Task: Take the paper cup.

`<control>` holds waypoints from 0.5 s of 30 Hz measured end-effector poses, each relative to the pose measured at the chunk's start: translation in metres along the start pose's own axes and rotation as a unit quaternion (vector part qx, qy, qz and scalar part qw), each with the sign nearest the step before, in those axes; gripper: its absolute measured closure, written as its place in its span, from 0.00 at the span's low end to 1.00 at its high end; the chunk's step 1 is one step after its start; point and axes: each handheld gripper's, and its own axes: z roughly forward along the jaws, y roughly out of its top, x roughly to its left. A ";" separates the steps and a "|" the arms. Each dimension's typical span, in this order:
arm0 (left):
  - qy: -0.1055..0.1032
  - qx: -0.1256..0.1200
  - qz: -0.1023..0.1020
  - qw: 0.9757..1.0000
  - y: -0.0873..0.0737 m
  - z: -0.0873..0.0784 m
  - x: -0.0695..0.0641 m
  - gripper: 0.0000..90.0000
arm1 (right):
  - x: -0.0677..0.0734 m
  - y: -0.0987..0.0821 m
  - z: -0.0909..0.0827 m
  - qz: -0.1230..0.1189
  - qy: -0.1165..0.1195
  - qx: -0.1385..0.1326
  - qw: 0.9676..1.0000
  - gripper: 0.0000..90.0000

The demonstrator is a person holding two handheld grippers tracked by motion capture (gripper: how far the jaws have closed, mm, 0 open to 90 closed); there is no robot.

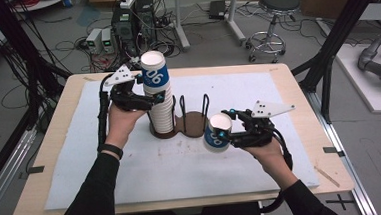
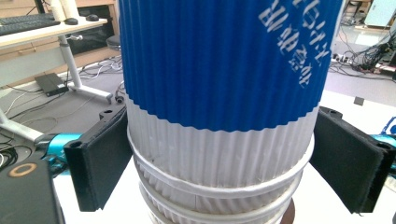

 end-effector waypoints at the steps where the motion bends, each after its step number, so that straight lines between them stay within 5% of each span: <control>1: 0.000 0.000 0.000 1.000 0.000 0.000 0.000 0.12 | 0.000 0.000 0.000 0.000 0.001 0.001 1.000 0.35; 11: 0.025 -0.004 0.010 1.000 0.004 -0.005 -0.005 0.08 | -0.005 -0.003 0.000 0.005 0.001 0.003 1.000 0.35; 15: 0.041 0.013 0.015 0.999 0.006 -0.010 -0.008 0.08 | -0.004 -0.003 -0.001 0.007 0.001 0.002 1.000 0.35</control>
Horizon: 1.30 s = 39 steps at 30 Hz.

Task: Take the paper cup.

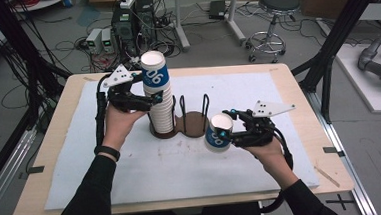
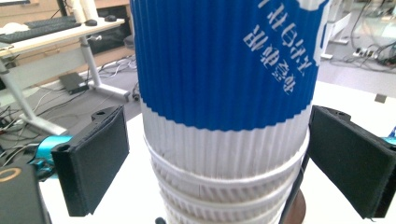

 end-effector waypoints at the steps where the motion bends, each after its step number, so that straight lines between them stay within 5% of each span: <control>1: 0.002 0.004 -0.001 1.000 0.000 -0.002 -0.001 0.08 | 0.000 0.000 -0.001 -0.001 -0.001 -0.001 1.000 0.35; 7: 0.030 0.000 -0.009 0.999 -0.005 -0.013 -0.006 0.08 | -0.001 -0.001 -0.004 0.000 -0.005 -0.005 1.000 0.35; 14: 0.037 -0.009 -0.006 0.999 -0.016 -0.030 -0.013 0.08 | -0.002 -0.002 -0.005 0.003 -0.005 -0.004 1.000 0.35; 26: 0.013 -0.016 -0.015 1.000 -0.050 -0.053 -0.038 0.08 | -0.003 -0.003 -0.003 0.003 -0.005 0.000 1.000 0.35; 39: -0.019 -0.015 -0.030 0.999 -0.077 -0.059 -0.067 0.08 | -0.007 -0.007 0.000 0.000 -0.006 0.005 1.000 0.35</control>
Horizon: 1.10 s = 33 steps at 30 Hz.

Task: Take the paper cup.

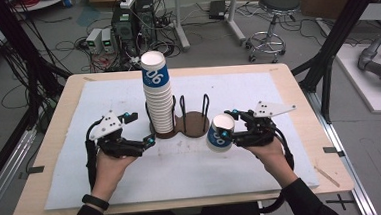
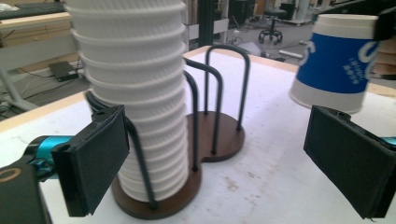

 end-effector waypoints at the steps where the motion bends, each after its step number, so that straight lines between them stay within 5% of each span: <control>1: -0.003 0.000 -0.002 1.000 -0.002 0.001 -0.002 0.08 | 0.000 0.000 0.001 -0.002 -0.001 -0.001 1.000 0.35; 13: -0.031 0.007 -0.003 0.999 -0.017 0.008 -0.017 0.08 | -0.001 -0.004 0.005 -0.001 0.001 0.007 1.000 0.35; 33: -0.045 0.007 0.021 0.999 -0.032 0.019 -0.023 0.08 | 0.000 -0.011 0.006 -0.005 -0.002 0.011 1.000 0.35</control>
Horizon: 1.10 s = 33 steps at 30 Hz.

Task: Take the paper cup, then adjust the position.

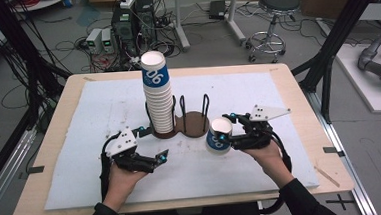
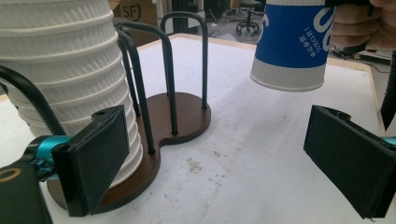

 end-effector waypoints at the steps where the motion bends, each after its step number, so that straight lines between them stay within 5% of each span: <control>1: -0.001 0.000 0.000 1.000 0.000 0.001 0.000 0.08 | 0.000 0.000 0.000 0.000 0.000 0.001 1.000 0.35; 18: -0.025 0.005 0.007 1.000 0.002 0.011 -0.009 0.08 | 0.007 0.000 -0.001 -0.005 0.013 -0.007 1.000 0.35; 25: -0.077 0.027 0.009 0.997 -0.001 0.029 -0.018 0.08 | 0.008 0.000 0.002 -0.008 0.034 -0.008 0.999 0.35; 33: -0.112 0.017 0.007 0.994 0.004 0.040 -0.030 0.08 | 0.015 0.000 0.003 -0.014 0.062 -0.004 0.998 0.35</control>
